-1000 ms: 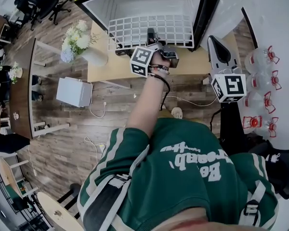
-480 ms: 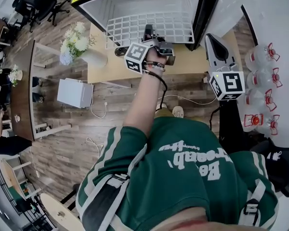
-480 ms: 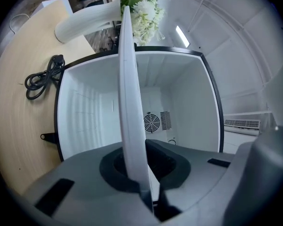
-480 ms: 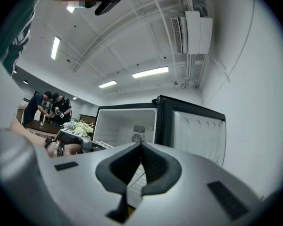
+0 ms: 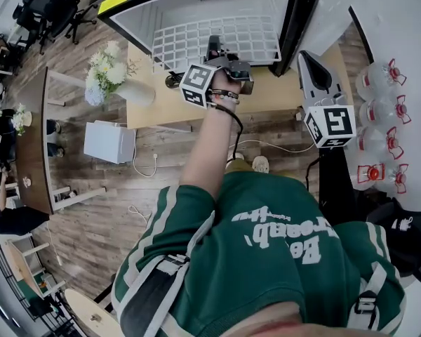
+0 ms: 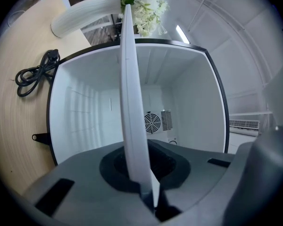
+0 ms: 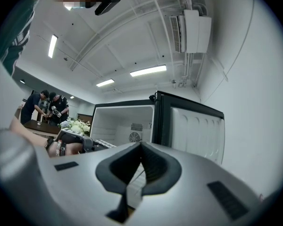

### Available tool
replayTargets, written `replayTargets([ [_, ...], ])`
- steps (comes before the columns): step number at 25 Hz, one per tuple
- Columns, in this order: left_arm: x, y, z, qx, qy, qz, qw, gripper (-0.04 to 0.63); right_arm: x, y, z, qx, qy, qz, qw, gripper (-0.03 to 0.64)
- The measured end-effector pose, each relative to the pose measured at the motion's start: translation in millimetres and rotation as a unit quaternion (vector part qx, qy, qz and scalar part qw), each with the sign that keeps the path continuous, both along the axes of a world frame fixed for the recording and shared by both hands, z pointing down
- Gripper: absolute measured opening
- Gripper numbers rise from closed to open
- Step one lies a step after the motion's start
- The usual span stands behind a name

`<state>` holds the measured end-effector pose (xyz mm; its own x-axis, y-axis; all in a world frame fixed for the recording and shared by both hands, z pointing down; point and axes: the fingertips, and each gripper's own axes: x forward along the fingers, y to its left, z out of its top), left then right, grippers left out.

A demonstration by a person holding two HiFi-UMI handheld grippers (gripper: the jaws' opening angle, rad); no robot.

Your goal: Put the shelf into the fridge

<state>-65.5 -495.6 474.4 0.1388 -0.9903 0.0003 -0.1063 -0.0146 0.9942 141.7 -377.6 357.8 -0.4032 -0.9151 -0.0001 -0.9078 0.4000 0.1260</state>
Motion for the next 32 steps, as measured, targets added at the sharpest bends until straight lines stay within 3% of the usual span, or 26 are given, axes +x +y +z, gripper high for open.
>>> replayTargets([
  [32, 2.7, -78.1, 0.3, 0.004, 0.013, 0.022, 0.9997, 0.025, -25.6, -42.3, 12.2, -0.017, 0.017, 0.013, 1.000, 0.003],
])
